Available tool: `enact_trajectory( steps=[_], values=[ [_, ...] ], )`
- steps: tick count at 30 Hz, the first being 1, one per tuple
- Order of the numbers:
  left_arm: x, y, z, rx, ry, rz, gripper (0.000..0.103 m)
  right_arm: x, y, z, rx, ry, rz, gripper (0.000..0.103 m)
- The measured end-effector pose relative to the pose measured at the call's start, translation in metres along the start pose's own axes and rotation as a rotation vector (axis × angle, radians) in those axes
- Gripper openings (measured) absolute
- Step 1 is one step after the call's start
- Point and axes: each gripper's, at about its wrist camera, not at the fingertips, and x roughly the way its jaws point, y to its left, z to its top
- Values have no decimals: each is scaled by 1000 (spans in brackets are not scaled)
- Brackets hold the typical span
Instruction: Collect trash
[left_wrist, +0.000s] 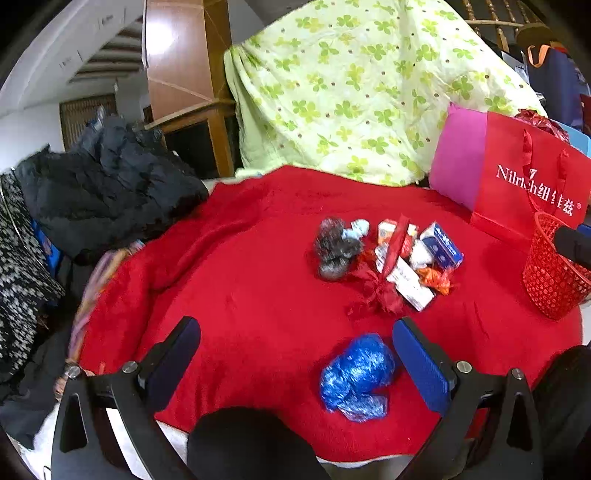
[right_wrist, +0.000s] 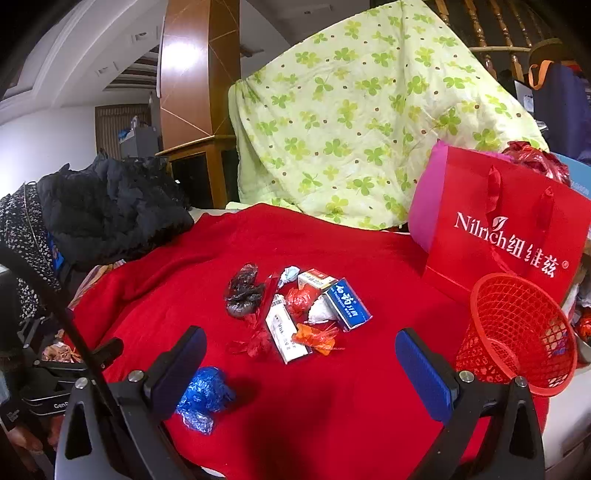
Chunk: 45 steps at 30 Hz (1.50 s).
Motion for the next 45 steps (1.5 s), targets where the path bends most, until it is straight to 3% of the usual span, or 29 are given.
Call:
enact_trajectory(
  steps=[2,3,6,9,11,15,18,24,31,33,35,37,38,39,45],
  values=[
    [9,2,-5,-16,34,-18,103,6,-1,-1,30,-28,25,103],
    [15,3,-9,-22,57,-24,103,10,0,-1,45,-87,33,103],
    [36,5,-20,-35,128,-37,103,37,4,-3,76,-101,81,103],
    [51,4,-29,-38,176,-55,103,78,4,-2,97,-38,152,101],
    [59,4,-33,-40,201,-68,103,112,4,-2,105,19,216,94],
    [76,2,-39,-42,253,-101,103,182,2,-23,176,225,318,80],
    [86,-5,-40,-35,285,-134,103,230,0,-35,189,283,309,79],
    [110,-23,-39,-10,347,-224,103,276,-7,-44,199,355,298,79],
    [140,-36,-40,-17,412,-278,102,294,6,-22,96,362,310,79],
    [143,-39,-41,-5,420,-299,96,301,14,-23,74,365,318,79],
    [148,-42,-43,5,439,-311,79,298,17,-28,77,376,342,77],
    [153,-44,-46,3,458,-332,70,299,16,-27,88,377,364,57],
    [156,-44,-47,-1,464,-339,69,299,14,-27,97,374,371,51],
    [157,-43,-46,-9,463,-347,68,299,10,-27,111,369,376,39],
    [156,-40,-39,-19,433,-358,60,288,6,-19,121,366,425,37]
  ],
)
